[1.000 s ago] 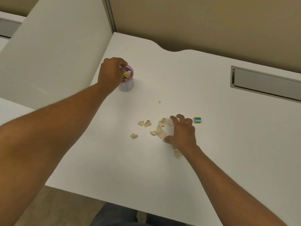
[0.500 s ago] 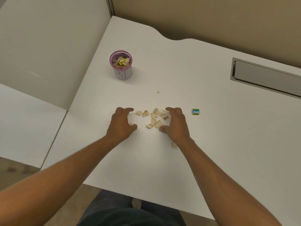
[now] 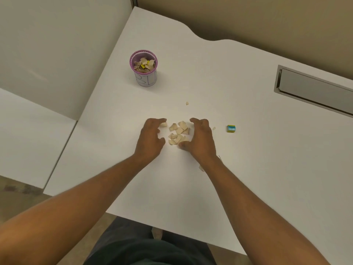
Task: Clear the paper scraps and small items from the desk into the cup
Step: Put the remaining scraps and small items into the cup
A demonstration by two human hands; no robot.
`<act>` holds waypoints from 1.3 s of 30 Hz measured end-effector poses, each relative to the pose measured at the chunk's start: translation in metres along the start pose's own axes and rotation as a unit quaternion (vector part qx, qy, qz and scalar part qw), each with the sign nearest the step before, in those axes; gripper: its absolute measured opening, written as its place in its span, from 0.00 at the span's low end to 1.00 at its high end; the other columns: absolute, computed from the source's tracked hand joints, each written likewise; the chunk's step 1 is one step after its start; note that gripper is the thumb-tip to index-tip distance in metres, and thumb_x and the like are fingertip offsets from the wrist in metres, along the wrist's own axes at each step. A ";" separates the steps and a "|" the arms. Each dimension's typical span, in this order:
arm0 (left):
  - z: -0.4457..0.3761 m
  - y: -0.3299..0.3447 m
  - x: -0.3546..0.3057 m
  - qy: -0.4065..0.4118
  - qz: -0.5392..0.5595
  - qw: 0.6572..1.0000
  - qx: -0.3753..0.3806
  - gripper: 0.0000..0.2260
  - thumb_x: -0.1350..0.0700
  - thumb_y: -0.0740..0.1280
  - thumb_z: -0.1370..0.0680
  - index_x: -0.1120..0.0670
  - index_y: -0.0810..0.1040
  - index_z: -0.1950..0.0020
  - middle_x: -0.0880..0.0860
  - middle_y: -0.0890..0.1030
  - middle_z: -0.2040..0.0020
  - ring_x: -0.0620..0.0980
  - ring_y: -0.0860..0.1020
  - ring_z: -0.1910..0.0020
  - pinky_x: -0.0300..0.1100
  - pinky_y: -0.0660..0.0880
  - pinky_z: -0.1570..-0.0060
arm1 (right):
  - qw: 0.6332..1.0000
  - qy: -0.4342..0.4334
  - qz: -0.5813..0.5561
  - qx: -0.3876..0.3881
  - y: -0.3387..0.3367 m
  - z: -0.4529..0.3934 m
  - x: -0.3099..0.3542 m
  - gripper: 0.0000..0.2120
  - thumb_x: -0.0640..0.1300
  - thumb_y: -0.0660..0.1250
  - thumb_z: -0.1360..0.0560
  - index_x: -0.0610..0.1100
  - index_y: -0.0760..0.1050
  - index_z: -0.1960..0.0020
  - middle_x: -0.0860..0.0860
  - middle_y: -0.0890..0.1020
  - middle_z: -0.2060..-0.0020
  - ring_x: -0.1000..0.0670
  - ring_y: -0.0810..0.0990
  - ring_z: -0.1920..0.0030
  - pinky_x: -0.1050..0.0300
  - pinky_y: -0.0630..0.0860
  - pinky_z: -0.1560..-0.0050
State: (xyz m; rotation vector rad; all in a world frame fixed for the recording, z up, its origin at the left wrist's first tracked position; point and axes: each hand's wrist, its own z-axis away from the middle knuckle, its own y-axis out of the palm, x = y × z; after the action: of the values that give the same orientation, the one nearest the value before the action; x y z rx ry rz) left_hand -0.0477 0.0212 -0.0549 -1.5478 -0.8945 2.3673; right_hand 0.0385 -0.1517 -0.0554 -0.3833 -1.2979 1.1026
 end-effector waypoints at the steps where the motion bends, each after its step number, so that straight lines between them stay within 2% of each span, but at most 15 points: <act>1: -0.001 -0.002 0.003 -0.001 -0.022 1.000 0.001 0.32 0.72 0.71 0.24 0.55 0.74 0.21 0.57 0.73 0.26 0.57 0.78 0.37 0.52 0.82 0.40 | 1.000 0.003 0.023 0.011 0.000 0.000 0.000 0.49 0.52 0.84 0.40 0.50 0.64 0.25 0.50 0.68 0.33 0.46 0.72 0.34 0.55 0.76 0.48; 3: -0.003 -0.002 0.005 -0.009 -0.053 0.998 0.026 0.36 0.71 0.71 0.23 0.55 0.68 0.16 0.57 0.68 0.21 0.61 0.74 0.30 0.54 0.81 0.37 | 0.998 0.015 0.038 0.041 0.004 0.001 0.003 0.54 0.54 0.85 0.42 0.49 0.61 0.24 0.49 0.65 0.32 0.44 0.70 0.34 0.53 0.76 0.45; 5: -0.007 0.004 0.002 -0.001 -0.038 0.998 0.057 0.37 0.71 0.70 0.22 0.56 0.65 0.14 0.59 0.69 0.22 0.61 0.75 0.31 0.52 0.81 0.37 | 0.998 0.008 0.020 0.051 0.010 0.000 0.009 0.53 0.51 0.86 0.42 0.47 0.62 0.24 0.49 0.65 0.34 0.43 0.71 0.35 0.54 0.76 0.42; 8: -0.014 0.014 -0.005 -0.012 0.013 0.996 0.091 0.36 0.70 0.69 0.21 0.55 0.64 0.14 0.58 0.76 0.27 0.54 0.77 0.38 0.53 0.81 0.36 | 0.998 -0.009 -0.018 0.055 0.017 -0.005 0.017 0.47 0.46 0.85 0.42 0.44 0.66 0.28 0.48 0.67 0.38 0.44 0.75 0.39 0.50 0.79 0.40; 10: -0.017 0.015 -0.006 -0.025 0.044 0.994 0.099 0.35 0.70 0.68 0.21 0.53 0.65 0.14 0.56 0.79 0.29 0.51 0.78 0.43 0.54 0.82 0.37 | 0.998 -0.018 -0.018 0.054 0.018 -0.008 0.018 0.44 0.44 0.85 0.42 0.44 0.68 0.31 0.49 0.68 0.41 0.44 0.76 0.42 0.47 0.81 0.43; 15: -0.014 0.000 0.007 -0.006 0.022 1.000 0.015 0.29 0.70 0.65 0.21 0.52 0.75 0.21 0.52 0.85 0.33 0.46 0.82 0.55 0.37 0.76 0.47 | 0.998 -0.032 0.049 0.040 0.015 -0.006 0.013 0.50 0.50 0.85 0.42 0.52 0.63 0.27 0.52 0.66 0.38 0.45 0.72 0.38 0.56 0.73 0.55; 17: -0.014 -0.010 0.017 0.011 -0.032 0.999 -0.030 0.26 0.67 0.66 0.21 0.53 0.78 0.24 0.52 0.85 0.32 0.50 0.82 0.47 0.43 0.78 0.39 | 0.995 -0.032 0.084 0.046 0.015 -0.004 0.016 0.53 0.54 0.85 0.42 0.55 0.60 0.24 0.52 0.65 0.36 0.45 0.70 0.37 0.56 0.73 0.57; 19: -0.016 -0.019 0.029 0.075 -0.162 0.983 -0.044 0.24 0.57 0.68 0.20 0.54 0.77 0.23 0.55 0.80 0.25 0.60 0.76 0.29 0.59 0.75 0.28 | 0.992 -0.037 0.113 0.053 0.015 -0.005 0.024 0.53 0.56 0.83 0.39 0.57 0.59 0.22 0.51 0.65 0.33 0.44 0.69 0.36 0.56 0.73 0.58; 20: -0.017 -0.022 0.036 0.097 -0.237 0.966 -0.022 0.28 0.49 0.67 0.20 0.52 0.74 0.20 0.56 0.74 0.19 0.65 0.70 0.21 0.66 0.69 0.24 | 0.988 -0.044 0.137 0.057 0.016 -0.006 0.028 0.51 0.57 0.82 0.37 0.57 0.58 0.21 0.50 0.65 0.32 0.44 0.69 0.36 0.55 0.74 0.58; 21: -0.018 -0.025 0.042 0.105 -0.304 0.947 0.023 0.34 0.40 0.63 0.20 0.50 0.67 0.15 0.56 0.64 0.13 0.67 0.61 0.15 0.72 0.61 0.19 | 0.982 -0.052 0.169 0.061 0.017 -0.007 0.034 0.48 0.57 0.80 0.34 0.58 0.57 0.21 0.49 0.65 0.30 0.43 0.68 0.36 0.54 0.75 0.58; 23: -0.021 -0.026 0.058 0.117 -0.393 0.906 0.106 0.42 0.26 0.51 0.22 0.43 0.48 0.11 0.53 0.44 0.09 0.66 0.44 0.11 0.78 0.46 0.20 | 0.967 -0.068 0.237 0.071 0.018 -0.007 0.043 0.41 0.55 0.75 0.26 0.59 0.57 0.20 0.48 0.64 0.28 0.42 0.68 0.35 0.53 0.76 0.58; 25: -0.023 -0.023 0.072 0.145 -0.410 0.892 0.124 0.47 0.19 0.45 0.24 0.41 0.39 0.11 0.51 0.37 0.10 0.64 0.38 0.11 0.81 0.43 0.21 | 0.955 -0.088 0.273 0.081 0.019 -0.004 0.048 0.33 0.51 0.70 0.21 0.56 0.59 0.21 0.47 0.63 0.26 0.43 0.68 0.33 0.53 0.76 0.59; 30: -0.023 -0.017 0.082 0.189 -0.395 0.896 0.076 0.50 0.16 0.48 0.25 0.42 0.46 0.10 0.52 0.43 0.09 0.65 0.43 0.11 0.83 0.45 0.22 | 0.955 -0.122 0.262 0.071 0.017 0.000 0.047 0.21 0.35 0.62 0.20 0.48 0.71 0.29 0.47 0.70 0.31 0.43 0.71 0.36 0.51 0.78 0.56; 34: -0.024 -0.010 0.086 0.205 -0.403 0.891 0.041 0.49 0.17 0.49 0.24 0.43 0.49 0.10 0.53 0.47 0.09 0.66 0.47 0.11 0.83 0.47 0.22 | 0.961 -0.153 0.225 0.050 0.018 -0.006 0.036 0.12 0.33 0.61 0.20 0.42 0.80 0.43 0.46 0.77 0.43 0.43 0.75 0.44 0.50 0.79 0.51; 39: -0.025 -0.007 0.093 0.216 -0.395 0.893 0.017 0.48 0.18 0.50 0.23 0.43 0.49 0.10 0.52 0.47 0.09 0.65 0.47 0.11 0.82 0.46 0.22 | 0.968 -0.169 0.178 0.055 0.015 -0.022 0.025 0.13 0.32 0.67 0.23 0.41 0.84 0.42 0.47 0.83 0.45 0.46 0.80 0.45 0.53 0.81 0.48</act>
State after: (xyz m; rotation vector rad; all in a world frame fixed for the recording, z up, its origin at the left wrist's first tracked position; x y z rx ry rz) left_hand -0.0680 0.0784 -0.1305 -1.2643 -1.0826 1.3949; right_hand 0.0488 -0.1173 -0.0591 -0.3641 -1.4920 1.5888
